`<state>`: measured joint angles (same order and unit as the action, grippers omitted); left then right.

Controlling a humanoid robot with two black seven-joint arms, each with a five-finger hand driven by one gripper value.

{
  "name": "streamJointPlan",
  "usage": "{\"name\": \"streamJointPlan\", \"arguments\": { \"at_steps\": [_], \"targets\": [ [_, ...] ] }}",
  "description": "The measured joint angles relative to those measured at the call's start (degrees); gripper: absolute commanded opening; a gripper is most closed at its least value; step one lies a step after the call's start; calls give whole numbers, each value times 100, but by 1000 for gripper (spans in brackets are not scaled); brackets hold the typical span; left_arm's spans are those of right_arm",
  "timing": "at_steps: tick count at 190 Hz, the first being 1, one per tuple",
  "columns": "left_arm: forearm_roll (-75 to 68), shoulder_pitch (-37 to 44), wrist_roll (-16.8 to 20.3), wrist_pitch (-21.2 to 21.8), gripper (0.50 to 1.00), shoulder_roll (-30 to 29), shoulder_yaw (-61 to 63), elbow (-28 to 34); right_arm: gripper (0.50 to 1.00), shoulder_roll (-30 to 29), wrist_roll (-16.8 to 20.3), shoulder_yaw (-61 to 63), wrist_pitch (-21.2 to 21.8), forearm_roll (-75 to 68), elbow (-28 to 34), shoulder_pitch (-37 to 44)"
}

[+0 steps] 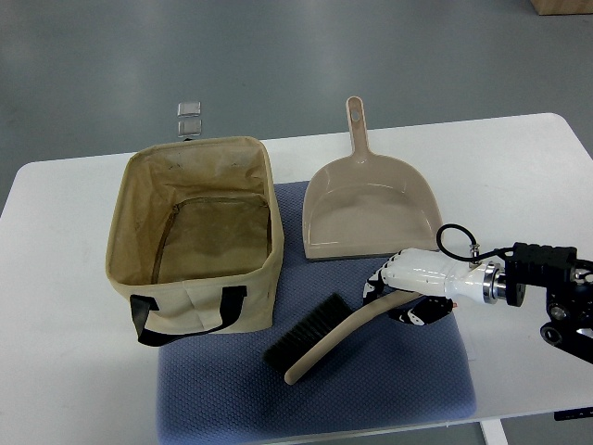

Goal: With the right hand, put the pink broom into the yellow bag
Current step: 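Lift the brush with the right hand over the dustpan, then carry the brush with the right hand into the fabric bag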

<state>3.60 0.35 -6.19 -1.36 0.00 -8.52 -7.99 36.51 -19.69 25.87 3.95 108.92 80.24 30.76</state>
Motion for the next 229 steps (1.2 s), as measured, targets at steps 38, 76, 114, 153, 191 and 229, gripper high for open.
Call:
{"name": "streamJointPlan", "arguments": {
  "at_steps": [38, 76, 114, 153, 191, 229],
  "targets": [
    [0, 0, 0, -1, 1000, 0, 0, -1, 560, -4, 0, -3, -8, 48, -2, -25],
    [0, 0, 0, 0, 1000, 0, 0, -1, 500, 51, -7, 29, -8, 46, -1, -27],
    [0, 0, 0, 0, 1000, 0, 0, -1, 500, 189, -135, 261, -8, -16, 7, -5],
    [0, 0, 0, 0, 1000, 0, 0, 3, 500, 450, -361, 557, -128, -162, 12, 44],
    [0, -1, 0, 2, 1000, 0, 0, 3, 500, 714, -481, 861, -135, -690, 1, 127],
    [0, 1, 0, 2, 1000, 0, 0, 1, 500, 1171, -559, 950, -65, -1418, -20, 597]
  ]
}}
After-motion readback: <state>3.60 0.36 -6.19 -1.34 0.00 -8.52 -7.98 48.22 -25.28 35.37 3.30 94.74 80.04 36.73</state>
